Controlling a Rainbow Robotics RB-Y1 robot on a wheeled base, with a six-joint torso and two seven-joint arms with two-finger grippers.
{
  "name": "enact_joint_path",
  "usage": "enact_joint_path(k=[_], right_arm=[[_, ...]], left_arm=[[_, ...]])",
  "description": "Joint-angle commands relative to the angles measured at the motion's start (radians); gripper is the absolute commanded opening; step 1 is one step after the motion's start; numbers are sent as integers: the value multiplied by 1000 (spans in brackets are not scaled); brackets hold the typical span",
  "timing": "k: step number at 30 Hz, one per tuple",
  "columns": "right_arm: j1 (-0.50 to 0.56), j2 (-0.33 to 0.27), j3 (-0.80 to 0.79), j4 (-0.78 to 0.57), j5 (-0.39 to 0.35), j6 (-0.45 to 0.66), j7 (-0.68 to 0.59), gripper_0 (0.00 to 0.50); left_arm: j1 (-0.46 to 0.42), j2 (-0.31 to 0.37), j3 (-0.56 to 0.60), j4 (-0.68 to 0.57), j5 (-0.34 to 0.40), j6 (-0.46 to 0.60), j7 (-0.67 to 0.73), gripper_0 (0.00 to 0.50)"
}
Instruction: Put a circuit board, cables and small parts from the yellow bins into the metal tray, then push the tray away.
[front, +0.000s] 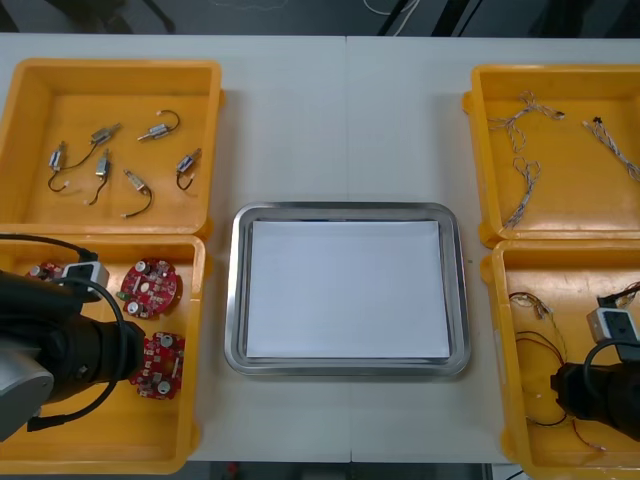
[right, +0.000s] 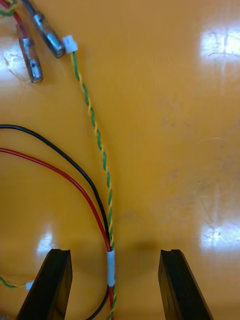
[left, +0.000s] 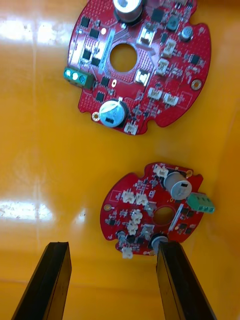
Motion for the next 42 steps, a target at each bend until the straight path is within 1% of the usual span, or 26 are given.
enact_joint_path(k=[1,2,8,12,14,18,26,33,40,42], right_arm=[[28,26,44,2,36,-19,-22,500],[28,32,44,5,34,-19,-24,500],[39,34,47,8,36,-27,-27,500],[47,34,47,37,34,-70,-24,500],[47,34,47,53,33,-87,-20,500],[47,34,47,83,28,-122,-20,500],[54,32,47,85,21,-120,-25,500],[74,9,47,85,10,-125,-19,500],[79,-3,47,85,7,-137,-17,500],[79,-1,47,85,5,-137,-17,407]], left_arm=[[24,-17,-33,-25,-43,-45,7,500],[17,-18,-37,-23,-54,-46,6,500],[-4,-17,-45,1,-55,-72,3,500],[-27,-14,-74,55,-64,-131,4,500],[-35,-11,-87,64,-77,-137,7,500],[-46,-5,-93,72,-68,-137,13,500],[-62,12,-128,73,-68,-151,30,500],[-95,20,-162,98,-69,-158,42,500],[-108,25,-177,142,-75,-212,44,500],[-108,25,-179,158,-77,-227,42,500]])
